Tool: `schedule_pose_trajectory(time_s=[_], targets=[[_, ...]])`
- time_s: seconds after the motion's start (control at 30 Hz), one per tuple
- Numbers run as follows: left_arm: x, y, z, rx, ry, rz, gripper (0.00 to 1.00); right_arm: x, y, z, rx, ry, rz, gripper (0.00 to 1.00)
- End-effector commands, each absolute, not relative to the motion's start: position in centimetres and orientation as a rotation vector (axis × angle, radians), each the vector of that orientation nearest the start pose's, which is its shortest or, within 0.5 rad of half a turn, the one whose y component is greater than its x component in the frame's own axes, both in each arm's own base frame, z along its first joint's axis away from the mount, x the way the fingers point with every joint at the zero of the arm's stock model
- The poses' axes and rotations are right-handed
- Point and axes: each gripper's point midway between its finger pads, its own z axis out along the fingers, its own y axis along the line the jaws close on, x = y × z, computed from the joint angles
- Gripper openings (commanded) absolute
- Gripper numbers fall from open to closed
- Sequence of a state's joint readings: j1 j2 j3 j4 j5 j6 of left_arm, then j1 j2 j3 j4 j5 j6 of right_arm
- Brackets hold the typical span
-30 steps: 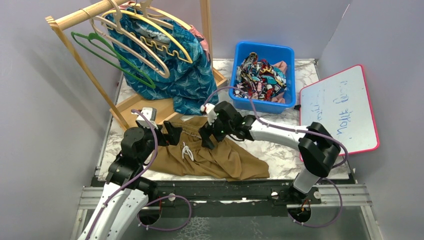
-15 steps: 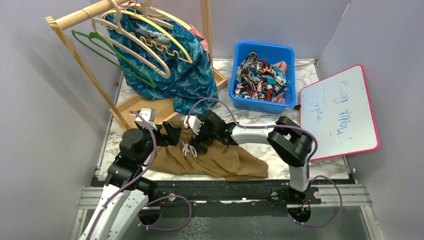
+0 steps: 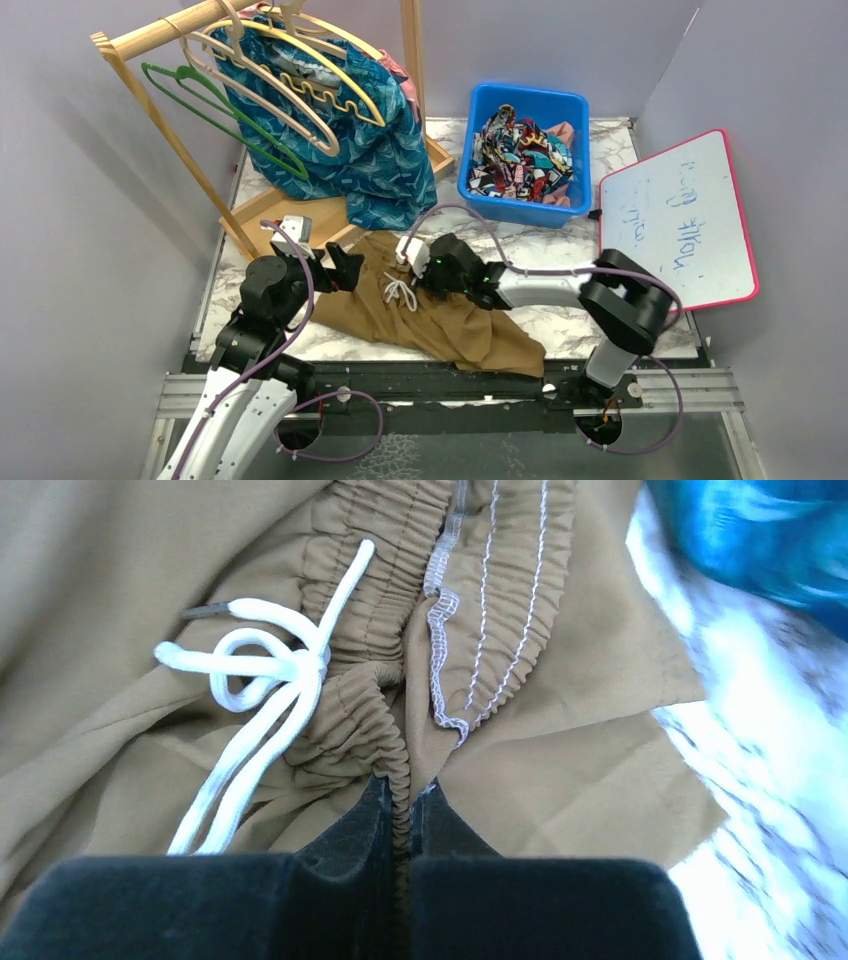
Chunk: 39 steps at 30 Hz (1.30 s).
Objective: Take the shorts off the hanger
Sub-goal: Adjust the shorts at the center of the board.
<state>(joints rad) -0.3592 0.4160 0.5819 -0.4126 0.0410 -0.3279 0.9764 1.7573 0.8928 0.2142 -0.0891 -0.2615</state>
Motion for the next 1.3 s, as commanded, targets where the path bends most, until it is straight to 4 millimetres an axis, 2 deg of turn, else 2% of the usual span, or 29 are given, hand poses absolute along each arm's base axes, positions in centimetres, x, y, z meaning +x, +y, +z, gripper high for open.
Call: schedule_pose_trajectory(time_s=[0.0,0.13,0.3,0.4,0.47,0.53,0.6,0.67,0.73,0.8,0.93,1.0,1.13,1.2,1.23,1.27], targets=[[22.2,-10.2,22.5,0.056,1.831,-0.508,0.95,27.8,35.3,11.6,-1.110,1.662,0.330,0.01],[22.1,-10.2,22.6,0.056,1.825,-0.509,0.94,28.6,32.9,20.6,-0.875,1.481,0.304,0.01],[22.1,-10.2,22.7,0.056,1.822,-0.510,0.95,26.6,29.5,31.7,-0.661,1.224,0.383,0.01],[22.1,-10.1,22.7,0.055,1.820,-0.510,0.95,24.8,28.0,35.8,-0.601,1.112,0.450,0.01],[22.1,-10.2,22.7,0.056,1.820,-0.510,0.94,24.1,27.1,36.2,-0.582,1.082,0.463,0.01],[22.1,-10.1,22.7,0.053,1.819,-0.509,0.95,24.4,26.7,33.6,-0.578,1.157,0.450,0.01],[22.0,-10.1,22.7,0.051,1.817,-0.508,0.95,25.3,25.8,29.3,-0.511,1.330,0.430,0.01],[22.1,-10.0,22.8,0.047,1.816,-0.504,0.95,26.3,23.1,24.4,-0.307,1.569,0.374,0.01],[22.0,-10.0,22.8,0.047,1.815,-0.504,0.95,25.5,20.9,20.4,-0.131,1.775,0.359,0.01],[22.1,-10.0,22.7,0.048,1.819,-0.504,0.95,23.9,20.7,18.5,-0.099,1.878,0.428,0.01],[22.2,-10.2,22.3,0.057,1.838,-0.508,0.95,20.8,21.1,17.1,-0.143,2.020,0.544,0.04],[22.3,-10.4,22.1,0.061,1.849,-0.513,0.95,19.7,21.0,15.7,-0.178,2.098,0.543,0.21],[22.3,-10.3,22.1,0.056,1.849,-0.509,0.95,17.9,21.4,12.0,-0.270,2.278,0.505,0.33],[22.3,-10.3,22.1,0.054,1.847,-0.509,0.95,17.2,22.4,10.5,-0.342,2.353,0.512,0.37],[22.3,-10.3,22.1,0.054,1.846,-0.509,0.94,16.9,23.1,10.0,-0.386,2.375,0.530,0.43],[22.3,-10.3,22.1,0.053,1.847,-0.507,0.95,16.7,23.8,9.6,-0.432,2.395,0.545,0.56]])
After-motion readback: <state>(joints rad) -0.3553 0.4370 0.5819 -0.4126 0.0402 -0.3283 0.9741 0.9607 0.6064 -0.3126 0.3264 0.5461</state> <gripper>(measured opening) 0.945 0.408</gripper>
